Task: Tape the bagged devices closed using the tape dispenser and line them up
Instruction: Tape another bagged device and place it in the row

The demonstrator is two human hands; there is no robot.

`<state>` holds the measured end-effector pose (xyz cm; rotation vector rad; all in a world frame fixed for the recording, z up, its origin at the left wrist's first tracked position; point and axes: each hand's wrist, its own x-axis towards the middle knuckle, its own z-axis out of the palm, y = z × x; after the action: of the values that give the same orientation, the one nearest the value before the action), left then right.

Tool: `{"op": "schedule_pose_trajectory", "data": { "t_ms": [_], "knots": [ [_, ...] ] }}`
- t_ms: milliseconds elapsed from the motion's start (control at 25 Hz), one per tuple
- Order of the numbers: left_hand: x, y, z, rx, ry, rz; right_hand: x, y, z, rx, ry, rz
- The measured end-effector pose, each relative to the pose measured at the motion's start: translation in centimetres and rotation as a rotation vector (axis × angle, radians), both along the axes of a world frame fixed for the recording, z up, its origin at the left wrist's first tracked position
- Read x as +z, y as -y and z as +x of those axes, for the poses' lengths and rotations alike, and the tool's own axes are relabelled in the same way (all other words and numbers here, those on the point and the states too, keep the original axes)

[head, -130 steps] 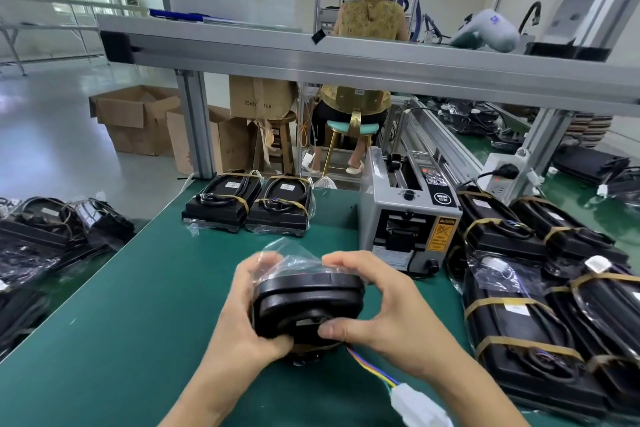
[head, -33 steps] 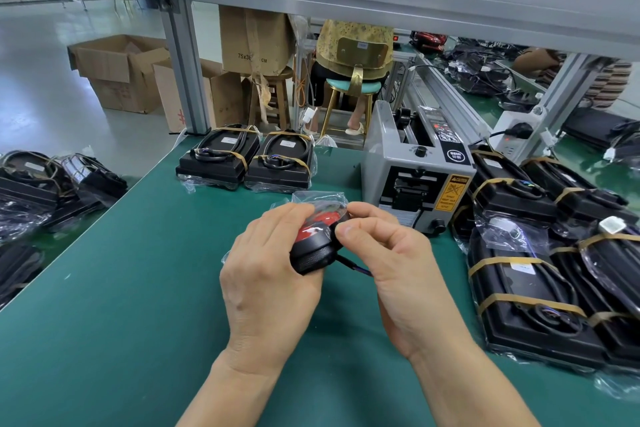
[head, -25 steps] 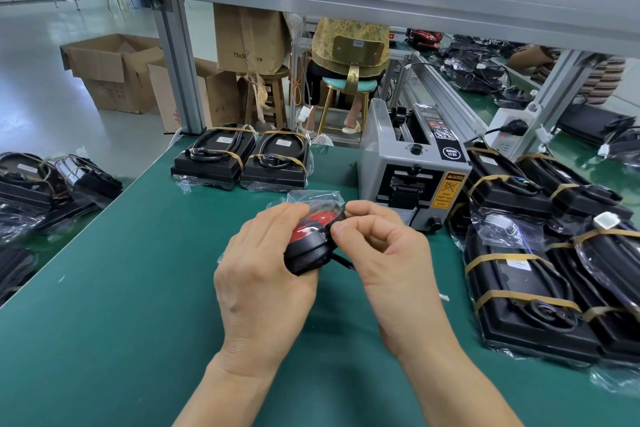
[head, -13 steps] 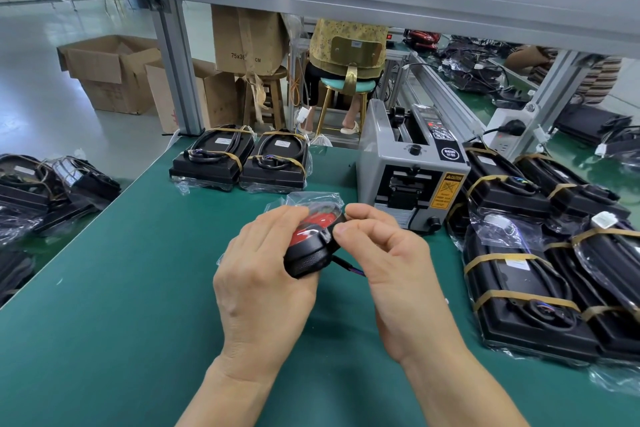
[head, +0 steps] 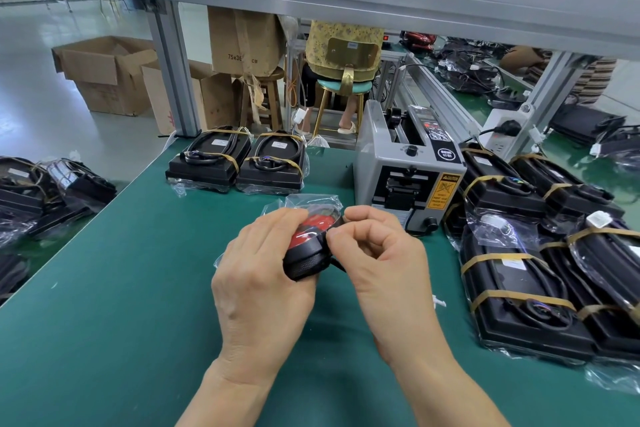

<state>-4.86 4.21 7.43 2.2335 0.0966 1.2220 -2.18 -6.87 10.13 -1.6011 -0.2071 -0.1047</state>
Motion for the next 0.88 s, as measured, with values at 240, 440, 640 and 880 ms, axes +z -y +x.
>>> {"op": "schedule_pose_trajectory", "data": {
  "t_ms": [240,440,640,880],
  "knots": [
    [-0.1,-0.1,0.0,0.007,-0.011,0.007,-0.7,0.1,-0.1,-0.065,-0.021,0.1],
    [0.1,-0.3,0.0,-0.001,-0.005,-0.001,-1.0,-0.6,0.0,0.01,-0.043,0.123],
    [-0.1,-0.4,-0.2,0.0,0.006,-0.027,-0.6,-0.3,0.3,0.071,-0.067,0.044],
    [-0.8,-0.4,-0.5,-0.033,0.027,-0.057,0.0,0.7,0.6,0.184,-0.119,-0.075]
  ]
}}
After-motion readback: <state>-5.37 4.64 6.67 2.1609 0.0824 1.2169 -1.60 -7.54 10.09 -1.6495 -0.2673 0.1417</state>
